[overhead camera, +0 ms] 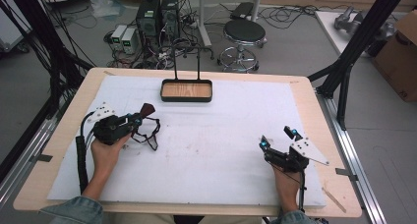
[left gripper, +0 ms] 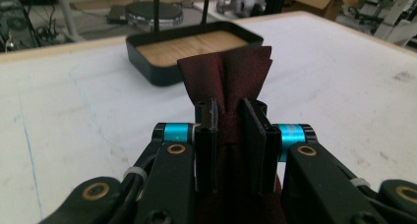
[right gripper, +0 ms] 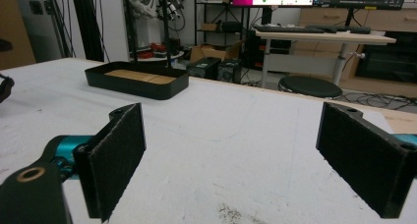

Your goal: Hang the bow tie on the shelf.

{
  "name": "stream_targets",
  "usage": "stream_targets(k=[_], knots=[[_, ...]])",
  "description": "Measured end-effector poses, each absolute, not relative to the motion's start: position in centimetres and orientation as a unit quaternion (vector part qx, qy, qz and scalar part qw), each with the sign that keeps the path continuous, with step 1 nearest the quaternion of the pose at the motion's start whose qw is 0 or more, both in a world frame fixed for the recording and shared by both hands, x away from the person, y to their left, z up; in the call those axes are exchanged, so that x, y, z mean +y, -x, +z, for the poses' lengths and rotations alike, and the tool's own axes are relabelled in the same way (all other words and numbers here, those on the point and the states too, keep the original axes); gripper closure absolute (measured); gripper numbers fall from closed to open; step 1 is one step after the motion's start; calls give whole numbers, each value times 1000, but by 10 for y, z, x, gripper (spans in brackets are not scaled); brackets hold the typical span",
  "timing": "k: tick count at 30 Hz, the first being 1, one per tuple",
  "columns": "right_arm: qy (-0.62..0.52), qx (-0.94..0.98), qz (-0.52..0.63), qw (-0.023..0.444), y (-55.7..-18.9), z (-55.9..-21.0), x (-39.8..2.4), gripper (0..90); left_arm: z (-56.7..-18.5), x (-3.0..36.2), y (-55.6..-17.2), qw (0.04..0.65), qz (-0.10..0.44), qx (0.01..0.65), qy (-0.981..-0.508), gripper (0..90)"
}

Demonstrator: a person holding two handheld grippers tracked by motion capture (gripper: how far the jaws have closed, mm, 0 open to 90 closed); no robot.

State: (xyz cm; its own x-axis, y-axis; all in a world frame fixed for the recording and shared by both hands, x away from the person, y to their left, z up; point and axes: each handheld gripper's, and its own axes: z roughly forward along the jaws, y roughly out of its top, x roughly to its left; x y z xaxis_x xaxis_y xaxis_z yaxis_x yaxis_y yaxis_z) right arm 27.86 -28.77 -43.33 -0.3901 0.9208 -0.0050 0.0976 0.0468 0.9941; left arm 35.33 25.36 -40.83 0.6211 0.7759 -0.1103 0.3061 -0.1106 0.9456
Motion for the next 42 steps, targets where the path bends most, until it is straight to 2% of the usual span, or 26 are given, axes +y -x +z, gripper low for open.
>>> stream_targets(k=[12, 42], knots=[[-410, 621, 557, 369, -279, -433, -288, 105, -398, 249, -368, 562, 218, 362, -711, 758], [-412, 620, 559, 364, -280, -434, -289, 105, -334, 242, -439, 600, 230, 357, -678, 756]])
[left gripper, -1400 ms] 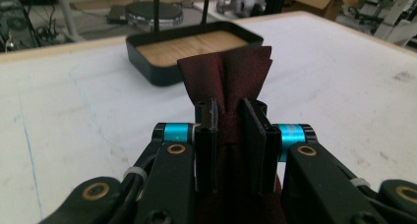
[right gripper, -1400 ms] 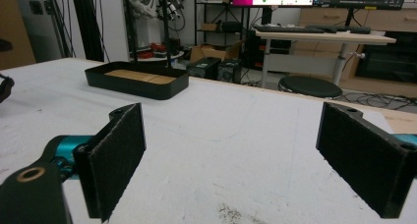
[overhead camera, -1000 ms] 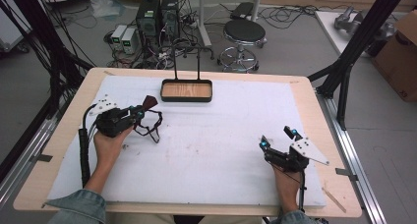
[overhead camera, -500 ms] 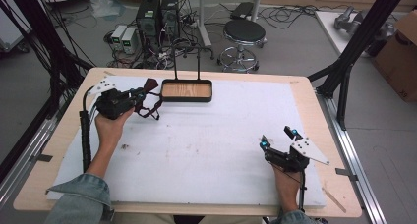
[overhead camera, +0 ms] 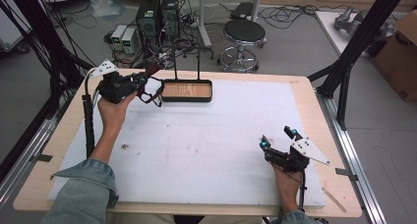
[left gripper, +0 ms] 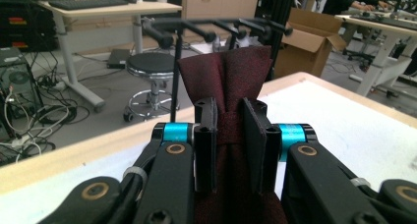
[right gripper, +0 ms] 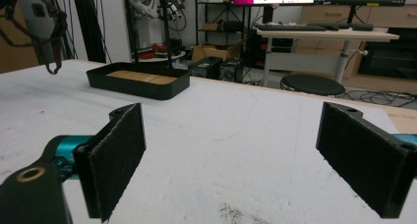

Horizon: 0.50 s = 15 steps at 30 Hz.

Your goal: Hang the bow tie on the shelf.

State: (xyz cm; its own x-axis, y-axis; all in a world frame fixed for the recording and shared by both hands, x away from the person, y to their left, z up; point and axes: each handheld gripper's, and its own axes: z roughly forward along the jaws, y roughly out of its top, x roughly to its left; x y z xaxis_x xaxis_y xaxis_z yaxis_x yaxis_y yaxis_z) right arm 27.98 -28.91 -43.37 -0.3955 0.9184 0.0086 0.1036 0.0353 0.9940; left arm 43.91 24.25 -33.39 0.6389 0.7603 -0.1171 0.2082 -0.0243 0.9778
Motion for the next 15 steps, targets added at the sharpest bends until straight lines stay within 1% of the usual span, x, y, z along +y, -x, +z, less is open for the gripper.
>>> stream_targets(k=[7, 15], knots=[[-414, 620, 560, 362, -280, -434, -289, 105, -319, 240, -453, 610, 231, 357, -669, 754], [-412, 620, 560, 363, -280, -434, -289, 105, -315, 233, -465, 607, 233, 357, -670, 754]])
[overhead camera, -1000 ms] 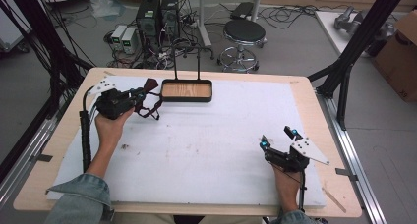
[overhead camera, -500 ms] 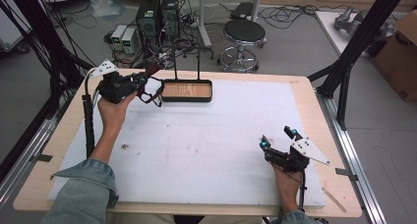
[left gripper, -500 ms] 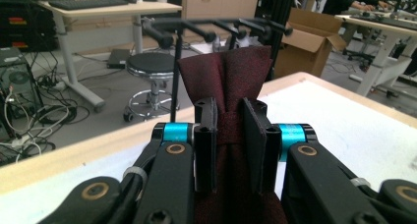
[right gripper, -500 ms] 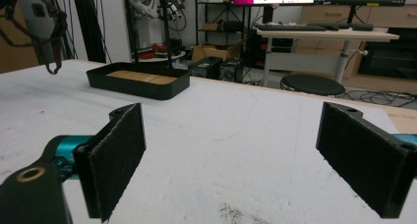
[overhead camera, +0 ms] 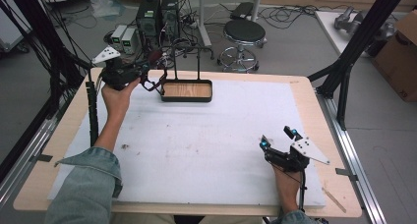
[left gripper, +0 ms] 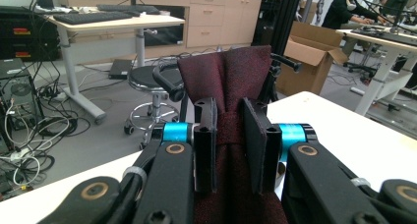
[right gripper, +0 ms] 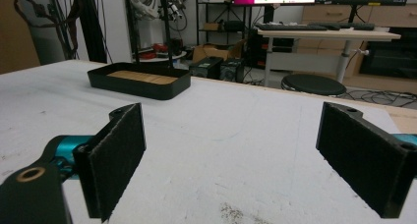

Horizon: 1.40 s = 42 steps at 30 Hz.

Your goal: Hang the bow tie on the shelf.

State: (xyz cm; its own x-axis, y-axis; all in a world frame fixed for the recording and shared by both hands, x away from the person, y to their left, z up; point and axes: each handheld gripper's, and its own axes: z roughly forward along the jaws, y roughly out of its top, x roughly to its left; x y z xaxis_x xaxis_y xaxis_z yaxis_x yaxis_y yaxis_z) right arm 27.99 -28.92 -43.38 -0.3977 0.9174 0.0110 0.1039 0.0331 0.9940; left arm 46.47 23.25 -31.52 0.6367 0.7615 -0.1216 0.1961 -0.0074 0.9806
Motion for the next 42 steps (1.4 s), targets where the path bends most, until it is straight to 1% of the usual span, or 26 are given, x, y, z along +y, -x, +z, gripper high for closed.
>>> stream_targets(k=[14, 20, 22, 26, 34, 37, 42], knots=[[-415, 620, 562, 358, -280, -434, -289, 105, -308, 233, -489, 622, 245, 368, -646, 754], [-413, 620, 562, 359, -280, -434, -290, 105, -310, 230, -501, 616, 249, 373, -647, 754], [-413, 621, 562, 359, -280, -434, -290, 105, -311, 230, -504, 611, 260, 379, -645, 754], [-413, 620, 562, 358, -280, -434, -290, 105, -316, 233, -509, 610, 265, 393, -635, 754], [-413, 620, 562, 358, -280, -434, -290, 105, -328, 237, -517, 599, 255, 404, -643, 746], [-413, 621, 562, 358, -280, -434, -289, 105, -333, 236, -520, 585, 255, 410, -652, 744], [-412, 621, 562, 359, -280, -434, -289, 105, -340, 237, -521, 582, 252, 417, -651, 742]])
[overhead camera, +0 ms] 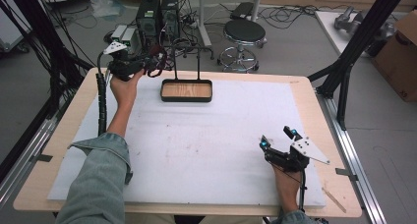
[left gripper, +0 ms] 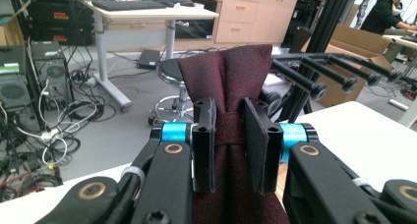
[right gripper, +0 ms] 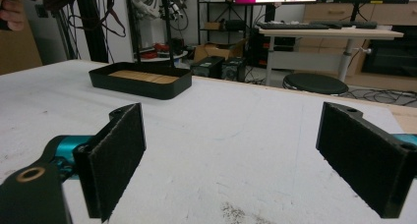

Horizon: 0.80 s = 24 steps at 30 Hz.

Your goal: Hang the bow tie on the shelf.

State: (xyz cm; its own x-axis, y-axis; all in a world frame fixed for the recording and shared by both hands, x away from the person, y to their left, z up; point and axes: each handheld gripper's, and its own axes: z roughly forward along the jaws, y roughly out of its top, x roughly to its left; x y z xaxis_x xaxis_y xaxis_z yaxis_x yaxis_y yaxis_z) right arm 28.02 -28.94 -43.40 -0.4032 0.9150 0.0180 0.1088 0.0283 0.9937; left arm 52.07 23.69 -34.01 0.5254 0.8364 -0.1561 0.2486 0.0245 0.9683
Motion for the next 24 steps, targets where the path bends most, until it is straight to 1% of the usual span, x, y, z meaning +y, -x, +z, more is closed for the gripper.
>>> stream_targets(k=[7, 14, 24], knots=[[-412, 621, 562, 359, -280, -434, -289, 105, -347, 240, -522, 576, 250, 423, -653, 736], [-412, 621, 562, 360, -280, -434, -289, 105, -345, 240, -520, 577, 254, 416, -655, 729], [-412, 621, 562, 358, -280, -434, -289, 105, -336, 254, -504, 593, 255, 407, -647, 630]])
